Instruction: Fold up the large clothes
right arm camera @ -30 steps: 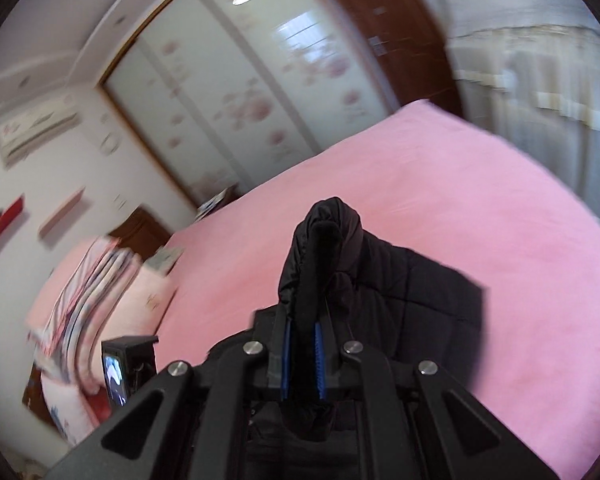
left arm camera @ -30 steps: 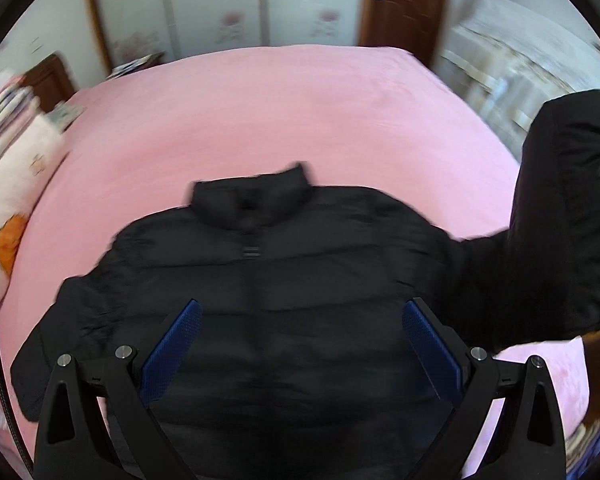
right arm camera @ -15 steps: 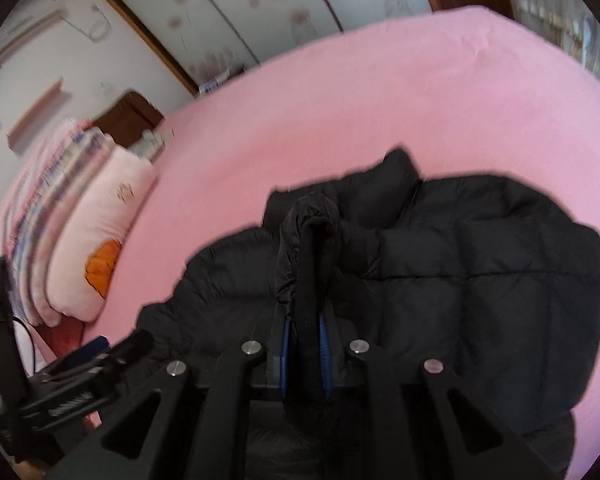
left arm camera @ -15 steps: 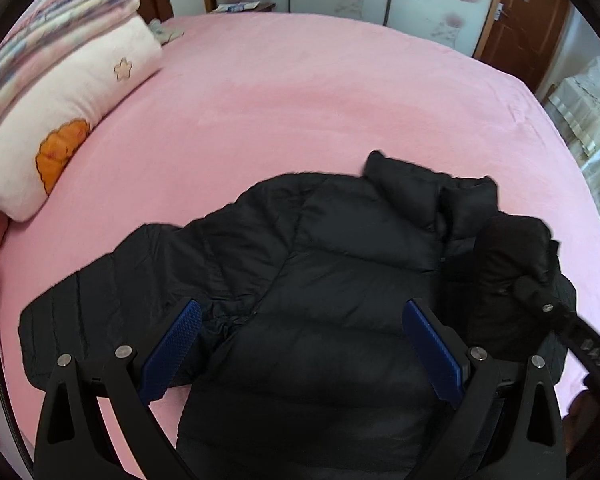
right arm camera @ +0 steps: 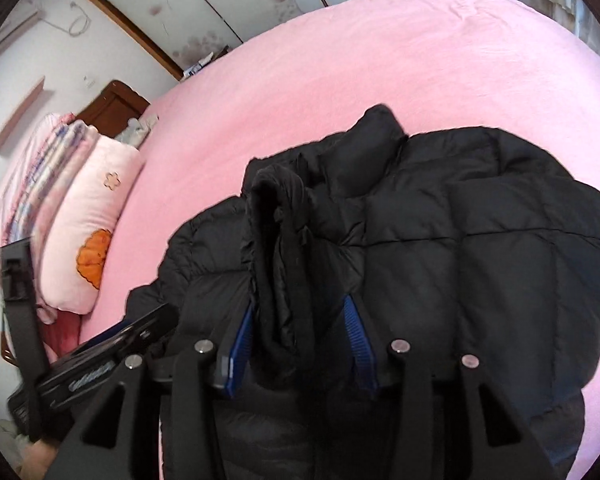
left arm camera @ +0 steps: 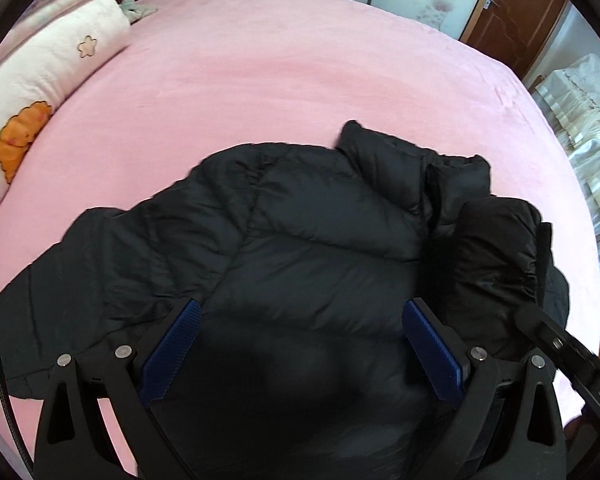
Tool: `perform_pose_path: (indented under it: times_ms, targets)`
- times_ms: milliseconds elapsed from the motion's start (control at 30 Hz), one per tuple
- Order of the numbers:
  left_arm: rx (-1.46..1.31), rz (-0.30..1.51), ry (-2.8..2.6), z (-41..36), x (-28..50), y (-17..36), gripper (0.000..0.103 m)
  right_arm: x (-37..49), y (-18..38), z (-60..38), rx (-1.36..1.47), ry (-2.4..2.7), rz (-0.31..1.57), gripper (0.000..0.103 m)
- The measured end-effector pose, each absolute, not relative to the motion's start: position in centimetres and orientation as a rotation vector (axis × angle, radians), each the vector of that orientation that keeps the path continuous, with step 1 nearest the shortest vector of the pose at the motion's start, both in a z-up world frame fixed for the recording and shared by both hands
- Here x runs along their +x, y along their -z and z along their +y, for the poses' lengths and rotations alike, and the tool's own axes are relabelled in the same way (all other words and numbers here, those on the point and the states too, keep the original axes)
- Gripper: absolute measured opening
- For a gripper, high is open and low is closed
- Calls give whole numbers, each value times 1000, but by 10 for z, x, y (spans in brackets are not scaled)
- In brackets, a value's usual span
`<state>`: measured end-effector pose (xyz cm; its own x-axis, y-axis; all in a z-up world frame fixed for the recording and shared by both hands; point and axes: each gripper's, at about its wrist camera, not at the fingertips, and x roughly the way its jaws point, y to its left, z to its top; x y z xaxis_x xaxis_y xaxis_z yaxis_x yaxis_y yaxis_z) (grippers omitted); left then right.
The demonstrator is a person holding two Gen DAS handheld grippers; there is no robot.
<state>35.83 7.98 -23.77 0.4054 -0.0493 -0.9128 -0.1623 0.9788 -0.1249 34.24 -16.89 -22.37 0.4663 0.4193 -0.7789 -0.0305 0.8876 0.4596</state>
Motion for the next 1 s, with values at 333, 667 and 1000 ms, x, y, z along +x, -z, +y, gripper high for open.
perform_pose_path:
  times_ms: [333,667,1000]
  targets:
    - [-194,1135,-9,47,370,234,100,317,193,-199,342,-218,972,45]
    - [-164,1155,35,60,381,260,100,302,218,-243,322,-84,1037,45]
    - [-185,1291,195,58,408,306,98,268,241,-279,263,39,1100,45]
